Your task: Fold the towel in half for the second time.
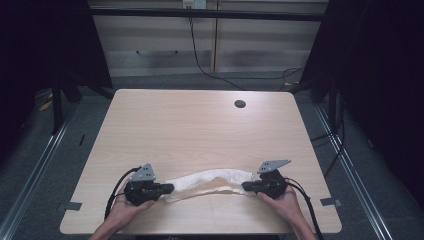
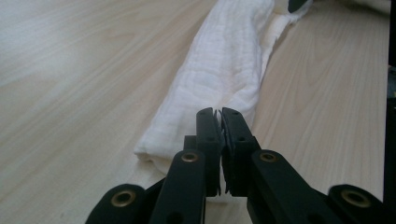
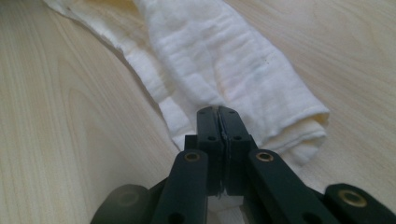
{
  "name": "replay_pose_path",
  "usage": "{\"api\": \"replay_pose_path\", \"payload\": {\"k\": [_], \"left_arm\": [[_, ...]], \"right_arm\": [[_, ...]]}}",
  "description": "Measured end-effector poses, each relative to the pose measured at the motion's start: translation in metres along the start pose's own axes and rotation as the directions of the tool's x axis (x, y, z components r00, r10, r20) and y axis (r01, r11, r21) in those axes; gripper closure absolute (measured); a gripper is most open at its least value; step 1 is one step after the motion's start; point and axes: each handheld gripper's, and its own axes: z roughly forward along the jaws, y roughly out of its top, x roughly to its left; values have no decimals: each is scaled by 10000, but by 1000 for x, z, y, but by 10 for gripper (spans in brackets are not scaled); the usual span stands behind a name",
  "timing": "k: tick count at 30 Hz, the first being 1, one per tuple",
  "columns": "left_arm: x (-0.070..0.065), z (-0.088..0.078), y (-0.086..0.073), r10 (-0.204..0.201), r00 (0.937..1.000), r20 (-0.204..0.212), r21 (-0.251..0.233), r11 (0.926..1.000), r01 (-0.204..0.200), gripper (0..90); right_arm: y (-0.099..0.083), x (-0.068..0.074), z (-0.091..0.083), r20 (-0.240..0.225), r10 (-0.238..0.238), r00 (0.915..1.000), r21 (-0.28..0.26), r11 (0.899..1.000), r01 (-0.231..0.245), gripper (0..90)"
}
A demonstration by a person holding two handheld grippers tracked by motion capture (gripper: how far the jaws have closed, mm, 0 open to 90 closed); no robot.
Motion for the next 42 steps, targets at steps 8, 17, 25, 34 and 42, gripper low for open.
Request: {"api": "replay_pose_path", "payload": {"k": [8,17,25,34,42], "left_arm": [[-3,6,-7,143,9999,94,376,9992,-147,868],[-5,9,-8,551,9977,-384,426,9977,-535,868],[-7,8,-11,708,9955,-625,385,9969,-684,867],[21,22,2,158,9891,-1467,12,9999,-158,865],[27,15,-3,-438,9954,-850,-389,9984,406,796]], "right_arm": [[-1,4,0,281,-96,9996,-11,10000,96,889],[-7,5,-15,1536,-471,9870,-39,9988,483,892],[-24,17,-24,1677,-398,9850,-66,9991,415,891],[-9,2,-10,2377,30,9713,-268,9996,34,890],[-8,-5,-9,2074,530,9768,-695,9968,-393,846]]}}
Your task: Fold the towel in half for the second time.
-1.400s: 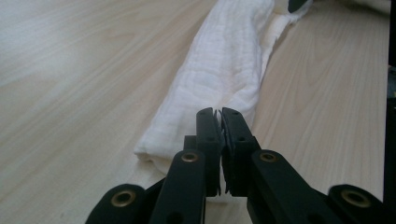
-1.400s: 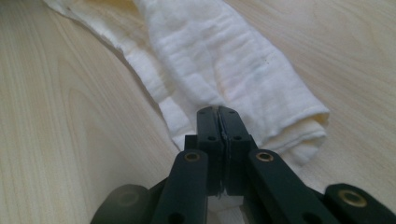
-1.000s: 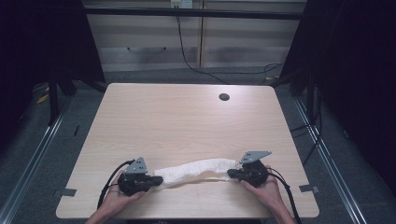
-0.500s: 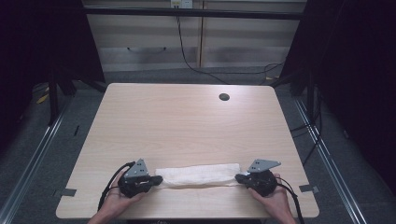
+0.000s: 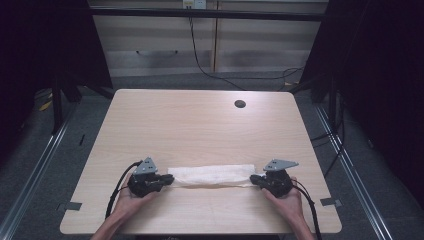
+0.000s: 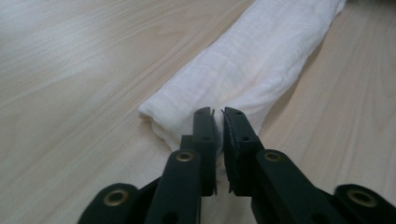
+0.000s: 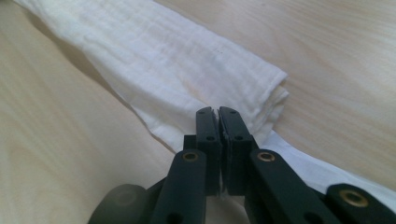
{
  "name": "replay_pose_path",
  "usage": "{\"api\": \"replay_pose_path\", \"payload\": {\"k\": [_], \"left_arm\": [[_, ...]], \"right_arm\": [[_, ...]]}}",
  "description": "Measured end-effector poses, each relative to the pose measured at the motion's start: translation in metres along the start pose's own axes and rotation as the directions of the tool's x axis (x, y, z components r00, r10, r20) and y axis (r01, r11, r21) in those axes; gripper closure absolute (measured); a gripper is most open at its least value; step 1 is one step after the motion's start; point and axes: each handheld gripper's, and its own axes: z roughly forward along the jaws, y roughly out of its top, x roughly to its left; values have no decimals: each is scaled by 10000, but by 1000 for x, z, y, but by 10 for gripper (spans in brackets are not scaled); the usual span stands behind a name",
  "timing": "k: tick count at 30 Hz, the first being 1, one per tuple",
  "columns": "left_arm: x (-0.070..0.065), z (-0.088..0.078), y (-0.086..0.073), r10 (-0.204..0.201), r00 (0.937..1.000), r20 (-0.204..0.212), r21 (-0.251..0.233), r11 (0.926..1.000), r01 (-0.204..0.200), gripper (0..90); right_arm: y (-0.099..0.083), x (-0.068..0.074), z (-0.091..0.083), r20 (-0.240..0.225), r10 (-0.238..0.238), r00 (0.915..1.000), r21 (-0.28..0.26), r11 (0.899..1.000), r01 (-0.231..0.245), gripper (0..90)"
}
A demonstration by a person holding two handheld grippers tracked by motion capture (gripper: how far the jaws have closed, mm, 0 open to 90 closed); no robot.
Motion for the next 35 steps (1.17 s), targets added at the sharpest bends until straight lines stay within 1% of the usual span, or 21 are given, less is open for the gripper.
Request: {"api": "replay_pose_path", "payload": {"k": [1,2,4,7,8,13,14,15,16,17,18,19,20,24,26,27,28,29,31,33,35], "left_arm": [[1,-5,0,-202,9998,87,-98,9997,203,726],[1,-5,0,-202,9998,87,-98,9997,203,685],[1,-11,0,-598,9973,435,-283,9977,611,654],[1,-23,1,-777,9952,603,-613,9948,814,572],[1,-27,1,-879,9940,658,-747,9929,928,535],[6,-47,-4,-1192,9929,7,-880,9890,1188,456],[9,-51,-6,-1381,9901,-252,-953,9862,1351,446],[15,-59,-11,-1932,9800,-470,-1064,9765,1874,414],[15,-59,-11,-1932,9800,-470,-1064,9765,1874,404],[22,-66,-16,-2236,9734,-505,-1064,9703,2174,403],[22,-66,-16,-2236,9734,-505,-1064,9703,2174,395],[24,-74,-22,-2509,9643,-847,-1136,9639,2408,382],[24,-74,-22,-2509,9643,-847,-1136,9639,2408,373],[25,-85,-34,-2877,9499,-1218,-1451,9519,2697,325],[28,-89,-39,-2978,9447,-1375,-1574,9482,2760,265],[31,-93,-42,-3047,9434,-1312,-1766,9436,2802,265],[33,-95,-45,-3215,9363,-1413,-1892,9372,2932,250],[35,-97,-48,-3461,9248,-1579,-2028,9280,3126,245],[37,-98,-52,-3589,9174,-1722,-2026,9243,3236,230],[37,-96,-52,-3447,9212,-1802,-1894,9312,3114,203],[36,-94,-50,-3365,9234,-1846,-1801,9352,3048,190]], "right_arm": [[-1,1,-4,-155,7,9999,-211,9998,-11,784],[-1,1,-4,-155,7,9999,-211,9998,-11,784],[-1,2,-10,-346,117,9993,-482,9988,-133,720],[0,2,-22,-762,506,9958,-992,9934,-581,620],[1,0,-31,-1001,726,9923,-1407,9863,-863,578],[2,-5,-50,-684,976,9929,-1806,9775,-1086,499],[1,-8,-54,-594,1102,9921,-1867,9751,-1195,481],[-1,-12,-62,-328,1222,9920,-1971,9722,-1263,459],[-1,-12,-62,-328,1222,9920,-1971,9722,-1263,459],[-5,-17,-68,16,1374,9905,-1988,9708,-1343,441],[-5,-17,-68,16,1374,9905,-1988,9708,-1343,441],[-10,-21,-74,614,1619,9849,-2084,9671,-1460,450],[-10,-21,-74,614,1619,9849,-2084,9671,-1460,450],[-23,-25,-87,1187,1939,9738,-2321,9590,-1626,434],[-36,-32,-90,1203,2385,9637,-2552,9455,-2022,402],[-36,-32,-90,1203,2385,9637,-2552,9455,-2022,402],[-39,-33,-90,1151,2490,9616,-2538,9433,-2139,384],[-41,-34,-91,1082,2573,9603,-2519,9415,-2239,377],[-42,-35,-92,1109,2628,9584,-2590,9387,-2275,349],[-42,-33,-90,1157,2632,9578,-2549,9398,-2274,344],[-43,-30,-84,1334,2475,9597,-2187,9518,-2151,328]]}}
